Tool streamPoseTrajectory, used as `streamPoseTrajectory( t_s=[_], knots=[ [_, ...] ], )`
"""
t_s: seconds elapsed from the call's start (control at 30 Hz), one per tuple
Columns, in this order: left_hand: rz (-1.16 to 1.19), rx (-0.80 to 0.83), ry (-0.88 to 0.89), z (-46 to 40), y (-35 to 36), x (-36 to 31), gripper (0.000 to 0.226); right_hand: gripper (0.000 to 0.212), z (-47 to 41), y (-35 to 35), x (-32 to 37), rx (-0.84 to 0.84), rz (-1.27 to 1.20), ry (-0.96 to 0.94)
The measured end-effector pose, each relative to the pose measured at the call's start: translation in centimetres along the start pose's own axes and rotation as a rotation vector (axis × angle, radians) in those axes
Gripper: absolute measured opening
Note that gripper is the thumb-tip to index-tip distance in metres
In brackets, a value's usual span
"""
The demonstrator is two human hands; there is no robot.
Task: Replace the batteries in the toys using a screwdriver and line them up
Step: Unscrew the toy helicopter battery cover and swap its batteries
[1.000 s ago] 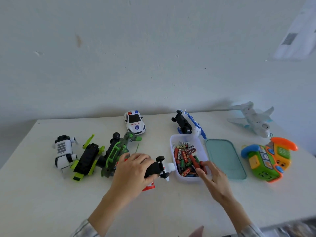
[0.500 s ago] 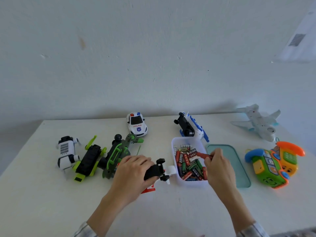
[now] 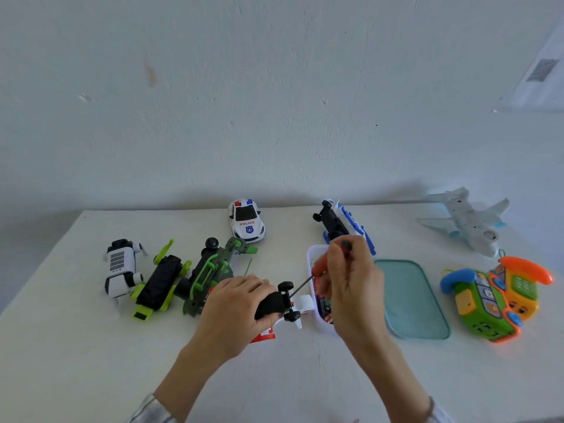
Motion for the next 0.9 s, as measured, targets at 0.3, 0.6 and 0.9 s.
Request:
streamPoseTrajectory(
  t_s=[0.3,0.6,0.9],
  knots=[
    [-0.002,-0.026,0.003,0.0,0.0,0.0,0.044,0.024,0.3,2.2,-1.1,0.216,0.145,-0.252],
    [0.002,-0.005,-0.024,0.0,0.1,0.1,0.041,0.021,-1.0,1.0,-4.9,-0.141,-0.232,0.287],
    [0.139,0.015,-0.034,-0.1,-0.3,0.1,0.039,0.037,0.3,0.9,-10.9,-0.258,-0.519,0.774]
  ],
)
Point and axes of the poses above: each hand's wrist, its own z-axis away from the middle knuckle, its own y-axis out of the palm, x = y × z, the point moved 2 cm from there along -z, towards the middle knuckle, and after that the axes turned 3 degrees about -y, right-handed, at the moved point
